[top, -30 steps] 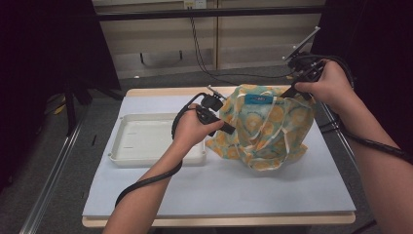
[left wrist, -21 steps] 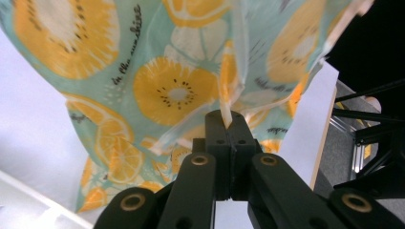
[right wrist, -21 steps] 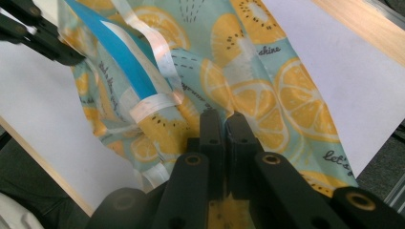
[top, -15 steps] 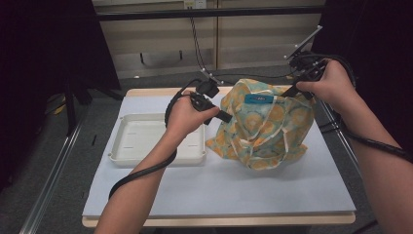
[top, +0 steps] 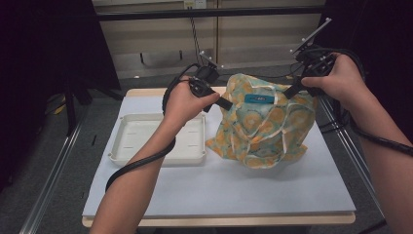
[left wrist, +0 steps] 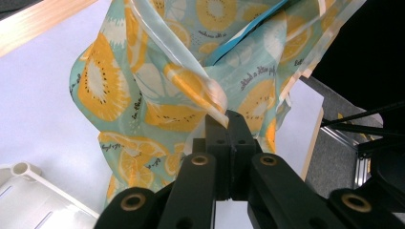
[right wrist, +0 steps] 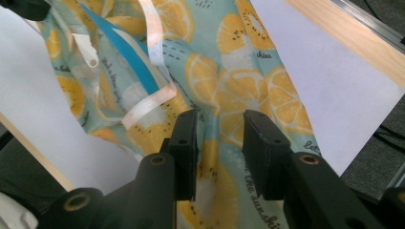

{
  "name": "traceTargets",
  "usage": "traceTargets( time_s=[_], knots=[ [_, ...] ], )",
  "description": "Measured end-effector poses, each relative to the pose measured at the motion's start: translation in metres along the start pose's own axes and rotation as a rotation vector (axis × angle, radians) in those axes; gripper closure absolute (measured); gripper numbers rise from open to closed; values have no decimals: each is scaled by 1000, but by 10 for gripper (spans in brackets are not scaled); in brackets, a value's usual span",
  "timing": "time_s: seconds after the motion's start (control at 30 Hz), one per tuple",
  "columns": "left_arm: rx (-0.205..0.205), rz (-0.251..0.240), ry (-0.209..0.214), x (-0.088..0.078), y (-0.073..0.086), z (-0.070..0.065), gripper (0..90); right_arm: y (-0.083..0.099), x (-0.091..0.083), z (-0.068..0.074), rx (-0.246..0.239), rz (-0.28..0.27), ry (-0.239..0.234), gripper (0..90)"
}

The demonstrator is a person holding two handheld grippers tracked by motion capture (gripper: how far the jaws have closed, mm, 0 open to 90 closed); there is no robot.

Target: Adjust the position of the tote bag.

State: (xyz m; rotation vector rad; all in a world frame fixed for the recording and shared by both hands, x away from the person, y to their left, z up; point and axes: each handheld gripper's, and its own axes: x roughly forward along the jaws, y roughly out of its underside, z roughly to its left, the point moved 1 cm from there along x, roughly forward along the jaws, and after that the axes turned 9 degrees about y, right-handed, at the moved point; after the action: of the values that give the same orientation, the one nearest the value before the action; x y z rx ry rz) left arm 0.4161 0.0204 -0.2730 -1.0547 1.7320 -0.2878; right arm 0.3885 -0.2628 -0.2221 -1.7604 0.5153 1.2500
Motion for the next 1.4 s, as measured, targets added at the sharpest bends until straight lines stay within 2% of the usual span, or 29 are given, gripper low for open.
traceTargets(
  time_s=[0.03,0.07,0.1,0.13,0.17,0.3,0.33,0.4,0.43,0.47,0.5,0.53,0.63,0.67,0.77,0.8,0.83,0.87,0.97,1.03,1.07,1.17,1.4],
  knots=[
    [0,-4,9,0,0,0,900,0,-2,1,4,-2,-4,644],
    [7,9,1,-1,-1,1,900,0,-4,0,3,-3,-6,635],
    [-10,-5,0,0,-2,0,900,0,-5,1,4,-6,-6,621],
    [1,6,1,-1,-2,0,900,0,-6,1,-4,-14,-7,609],
    [-7,-3,1,0,-2,0,900,0,-8,2,3,-11,-9,596],
    [-6,-6,3,-2,-5,1,900,0,-11,5,-15,-15,-9,537],
    [-20,-25,3,-2,-6,0,900,0,-11,5,-18,-13,-14,523],
    [-13,-22,3,-5,-8,1,900,0,-9,6,-33,-7,-18,527],
    [-21,-39,10,-6,-10,1,900,0,-8,8,-32,-6,-16,567],
    [-15,-36,8,-7,-12,1,900,0,-7,7,-39,1,-7,664],
    [-10,-41,8,-9,-14,1,900,0,-7,7,-38,9,-7,717],
    [-21,-48,4,-10,-15,1,900,0,-6,7,-36,7,-14,750],
    [-19,-59,8,-14,-18,3,900,0,-8,4,-22,10,-14,849],
    [-16,-54,-2,-16,-20,4,900,0,-9,3,-13,7,-18,855],
    [-23,-73,5,-21,-21,8,900,0,-15,-3,5,-15,-12,888],
    [-44,-95,4,-22,-21,8,900,0,-17,-6,14,-21,-10,893],
    [-30,-84,2,-25,-22,11,900,0,-19,-9,27,-29,0,900],
    [-49,-105,-2,-26,-22,12,900,1,-20,-12,36,-39,4,900],
    [-49,-101,-21,-31,-20,19,900,1,-22,-21,62,-48,18,900],
    [-83,-126,-22,-32,-19,22,900,2,-22,-25,78,-52,30,900],
    [-64,-98,-37,-34,-18,26,900,2,-21,-27,82,-50,35,900],
    [-78,-100,-45,-35,-14,32,900,2,-16,-31,89,-39,52,900],
    [-121,-85,-43,-29,0,46,900,6,10,-28,93,25,54,900]
  ],
)
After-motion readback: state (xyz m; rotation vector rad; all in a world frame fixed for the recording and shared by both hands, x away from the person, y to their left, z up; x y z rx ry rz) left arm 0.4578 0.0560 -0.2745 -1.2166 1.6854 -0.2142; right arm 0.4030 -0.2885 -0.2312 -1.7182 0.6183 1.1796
